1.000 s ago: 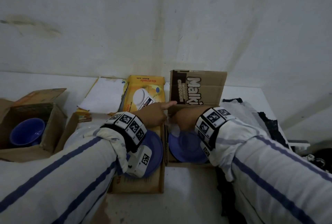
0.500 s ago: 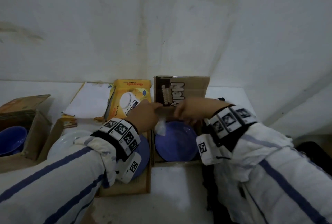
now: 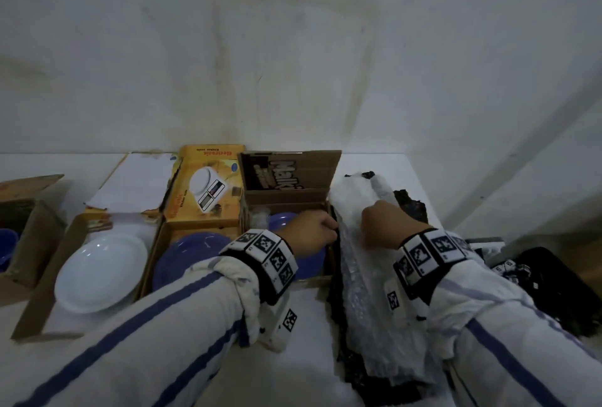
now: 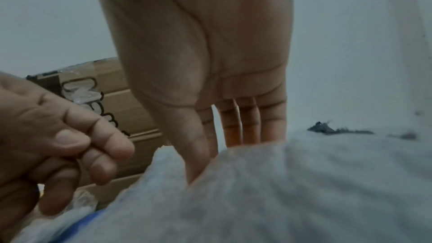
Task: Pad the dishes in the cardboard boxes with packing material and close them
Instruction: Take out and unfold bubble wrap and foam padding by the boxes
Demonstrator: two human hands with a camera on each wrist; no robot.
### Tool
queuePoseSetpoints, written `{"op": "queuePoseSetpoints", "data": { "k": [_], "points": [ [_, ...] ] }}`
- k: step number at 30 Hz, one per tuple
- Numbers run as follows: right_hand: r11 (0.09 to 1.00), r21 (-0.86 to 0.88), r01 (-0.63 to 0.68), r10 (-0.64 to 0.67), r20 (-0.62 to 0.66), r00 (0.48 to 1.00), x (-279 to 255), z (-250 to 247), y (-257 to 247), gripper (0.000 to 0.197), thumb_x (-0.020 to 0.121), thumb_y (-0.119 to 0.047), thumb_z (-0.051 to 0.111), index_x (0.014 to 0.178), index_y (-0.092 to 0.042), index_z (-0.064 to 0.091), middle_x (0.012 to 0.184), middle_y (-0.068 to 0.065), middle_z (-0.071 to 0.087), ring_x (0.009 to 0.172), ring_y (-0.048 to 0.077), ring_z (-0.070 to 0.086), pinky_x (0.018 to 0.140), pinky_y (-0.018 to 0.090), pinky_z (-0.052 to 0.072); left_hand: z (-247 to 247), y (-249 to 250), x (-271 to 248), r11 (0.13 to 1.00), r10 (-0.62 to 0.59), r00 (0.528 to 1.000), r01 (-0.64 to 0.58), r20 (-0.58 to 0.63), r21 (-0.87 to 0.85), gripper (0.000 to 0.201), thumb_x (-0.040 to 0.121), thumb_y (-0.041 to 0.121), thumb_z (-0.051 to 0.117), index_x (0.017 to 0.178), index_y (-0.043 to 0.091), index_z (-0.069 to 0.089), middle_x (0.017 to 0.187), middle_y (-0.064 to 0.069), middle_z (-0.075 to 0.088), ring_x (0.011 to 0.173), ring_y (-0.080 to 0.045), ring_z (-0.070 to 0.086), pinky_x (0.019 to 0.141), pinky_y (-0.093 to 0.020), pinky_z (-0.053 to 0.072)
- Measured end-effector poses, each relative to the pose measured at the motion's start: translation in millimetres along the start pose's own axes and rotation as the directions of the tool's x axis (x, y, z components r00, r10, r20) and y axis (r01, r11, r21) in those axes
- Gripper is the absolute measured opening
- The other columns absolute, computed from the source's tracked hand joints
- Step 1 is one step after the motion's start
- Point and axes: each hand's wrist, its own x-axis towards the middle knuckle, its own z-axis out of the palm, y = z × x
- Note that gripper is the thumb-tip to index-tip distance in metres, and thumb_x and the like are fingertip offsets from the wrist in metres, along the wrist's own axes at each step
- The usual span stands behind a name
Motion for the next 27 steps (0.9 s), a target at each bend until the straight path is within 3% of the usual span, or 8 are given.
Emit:
{"op": "queuePoseSetpoints", "data": {
  "k": [5,11,13,15,17,20,24,27],
  "points": [
    [0.996,0.089,0.019,-0.013,-0.069,0.998,-1.3,-0.4,3.6,0.026,0.094,-0.015,0.045,0.108,-0.003,0.063,0.111,0.015,0.063,0.109,0.029,0.058,0.095,0.031,0.045,20.3,9.2,-2.0,0.999,0.019,1.0,-0.018,0.017,-0.036,0.006,0.091,0.016,0.057,0.09,0.01,0.059,0.094,-0.008,0.059,0.09,-0.017,0.054,0.083,-0.029,0.043],
    [0.965,0.262,0.02,0.038,-0.212,0.977,-18.1,-30.1,16.5,0.028,0.088,-0.027,0.059,0.103,-0.005,0.068,0.11,0.011,0.064,0.101,0.024,0.06,0.085,0.029,0.046,24.0,16.9,-2.2,0.964,0.001,1.0,-0.006,-0.02,-0.266,0.024,0.078,0.035,0.075,0.082,0.014,0.064,0.096,-0.004,0.067,0.093,-0.017,0.061,0.09,-0.033,0.047],
    [0.942,0.33,0.058,0.018,-0.224,0.974,-22.8,-38.6,20.9,0.027,0.086,-0.029,0.064,0.097,-0.005,0.068,0.103,0.007,0.065,0.098,0.022,0.06,0.079,0.028,0.045,22.9,21.6,-3.6,0.943,0.025,1.0,-0.025,-0.005,-0.332,0.018,0.079,0.026,0.075,0.076,0.015,0.061,0.094,-0.007,0.068,0.089,-0.015,0.063,0.086,-0.03,0.049],
    [0.893,0.433,0.119,-0.015,-0.238,0.971,-28.8,-45.6,24.4,0.016,0.082,-0.028,0.068,0.086,-0.012,0.064,0.092,0.002,0.061,0.09,0.018,0.057,0.073,0.025,0.04,20.8,29.1,-8.2,0.905,0.066,0.997,-0.079,-0.044,-0.417,0.015,0.085,0.01,0.068,0.074,0.013,0.057,0.078,-0.002,0.061,0.07,-0.009,0.057,0.069,-0.022,0.046],
    [0.831,0.517,0.205,-0.091,-0.237,0.967,-34.0,-50.8,27.0,0.016,0.078,-0.024,0.072,0.085,-0.02,0.058,0.089,-0.003,0.058,0.089,0.017,0.054,0.072,0.027,0.04,15.1,37.4,-13.8,0.887,0.078,0.989,-0.125,-0.122,-0.445,0.008,0.088,0.007,0.062,0.084,0.011,0.056,0.074,0.0,0.056,0.065,-0.01,0.052,0.06,-0.021,0.043],
    [0.687,0.683,0.248,-0.241,-0.108,0.964,-43.7,-57.8,27.1,0.038,0.074,-0.009,0.072,0.095,-0.031,0.051,0.097,0.0,0.064,0.092,0.021,0.06,0.082,0.033,0.046,0.6,41.5,-21.0,0.877,0.082,0.967,-0.184,-0.24,-0.443,0.002,0.091,0.015,0.058,0.091,0.014,0.057,0.084,-0.002,0.061,0.077,-0.015,0.058,0.067,-0.026,0.047],
    [0.732,0.584,0.351,-0.255,-0.242,0.936,-51.4,-59.6,10.7,0.038,0.077,-0.002,0.066,0.108,-0.023,0.059,0.089,-0.003,0.062,0.083,0.015,0.058,0.07,0.023,0.044,-18.1,35.0,-29.2,0.818,0.101,0.944,-0.259,-0.315,-0.513,0.01,0.091,0.008,0.057,0.095,0.018,0.056,0.099,-0.007,0.063,0.089,-0.019,0.059,0.079,-0.031,0.049],
    [0.603,0.712,0.361,-0.2,-0.303,0.932,-56.9,-59.3,-1.8,0.033,0.08,0.003,0.054,0.101,-0.018,0.067,0.082,0.002,0.064,0.074,0.016,0.06,0.068,0.027,0.049,-31.4,22.9,-32.2,0.838,0.123,0.931,-0.282,-0.342,-0.468,0.071,0.08,0.0,0.069,0.137,0.023,0.033,0.137,0.0,0.041,0.12,-0.017,0.045,0.093,-0.031,0.044]
  ]
}}
